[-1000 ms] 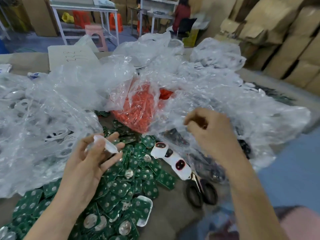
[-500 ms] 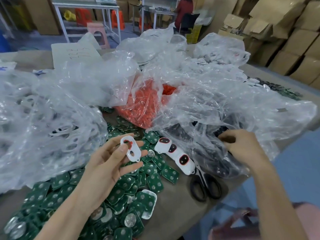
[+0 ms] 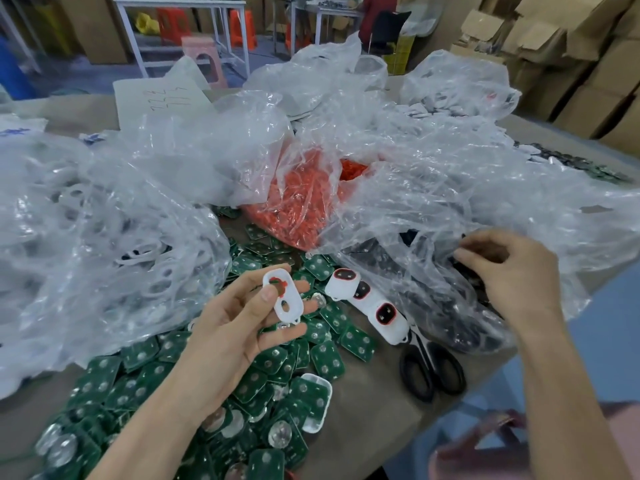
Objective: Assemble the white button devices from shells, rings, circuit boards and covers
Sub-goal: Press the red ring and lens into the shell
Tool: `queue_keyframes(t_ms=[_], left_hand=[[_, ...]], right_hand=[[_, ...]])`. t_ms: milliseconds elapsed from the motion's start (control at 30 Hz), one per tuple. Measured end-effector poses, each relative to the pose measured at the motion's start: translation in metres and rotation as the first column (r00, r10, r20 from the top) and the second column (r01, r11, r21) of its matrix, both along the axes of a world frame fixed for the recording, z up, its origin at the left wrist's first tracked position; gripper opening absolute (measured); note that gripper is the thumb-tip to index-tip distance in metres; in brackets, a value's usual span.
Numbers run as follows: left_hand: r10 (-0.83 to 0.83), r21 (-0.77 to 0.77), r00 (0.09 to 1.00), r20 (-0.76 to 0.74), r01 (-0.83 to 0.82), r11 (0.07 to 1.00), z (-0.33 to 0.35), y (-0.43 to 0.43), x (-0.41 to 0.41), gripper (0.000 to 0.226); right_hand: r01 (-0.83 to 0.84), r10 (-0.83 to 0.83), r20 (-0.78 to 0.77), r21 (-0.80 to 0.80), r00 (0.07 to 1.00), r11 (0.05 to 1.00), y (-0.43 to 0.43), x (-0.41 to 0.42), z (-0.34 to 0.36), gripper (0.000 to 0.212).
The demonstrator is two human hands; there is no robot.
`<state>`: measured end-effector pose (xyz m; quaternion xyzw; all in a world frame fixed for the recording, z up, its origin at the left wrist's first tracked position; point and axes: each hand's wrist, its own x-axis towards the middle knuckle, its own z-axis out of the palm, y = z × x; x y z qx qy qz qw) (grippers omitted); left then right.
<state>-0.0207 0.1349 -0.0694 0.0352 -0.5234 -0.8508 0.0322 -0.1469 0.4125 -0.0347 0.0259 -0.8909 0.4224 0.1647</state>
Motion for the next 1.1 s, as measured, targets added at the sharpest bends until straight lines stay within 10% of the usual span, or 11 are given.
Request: queue_keyframes(t_ms=[133, 267, 700, 933, 1100], left_hand=[[-0.045, 0.042, 0.999, 0.007, 0.045, 0.998, -0.001, -0.002, 0.0, 0.035], [-0.157, 0.083, 0.986, 0.057, 0.152, 0.985, 0.002, -0.002, 0.001, 0.03], [0.064, -0.339, 0.998, -0.002, -0.061, 0.939, 0.002, -0.005, 0.0, 0.033], [0.203, -0.417, 0.978, -0.047, -0.204, 0.886, 0.002, -0.005, -0.001, 0.012], [0.229, -0.403, 0.972, -0.044, -0.227, 0.887, 0.0, -0.007, 0.0, 0.013]], right_hand=[[-0.169, 0.141, -0.106, -0.341, 0.984, 0.925, -0.039, 0.031, 0.024, 0.013], [-0.286, 0.24, -0.237, -0.181, 0.941, 0.941, -0.121, 0.058, 0.007, 0.008], [-0.289, 0.233, -0.193, -0.35, 0.953, 0.891, -0.173, 0.072, -0.028, 0.018], [-0.416, 0.62, 0.017, -0.728, 0.784, 0.546, -0.159, 0.066, -0.03, 0.017], [-0.371, 0.604, -0.065, -0.84, 0.794, 0.397, -0.154, 0.065, -0.035, 0.012]])
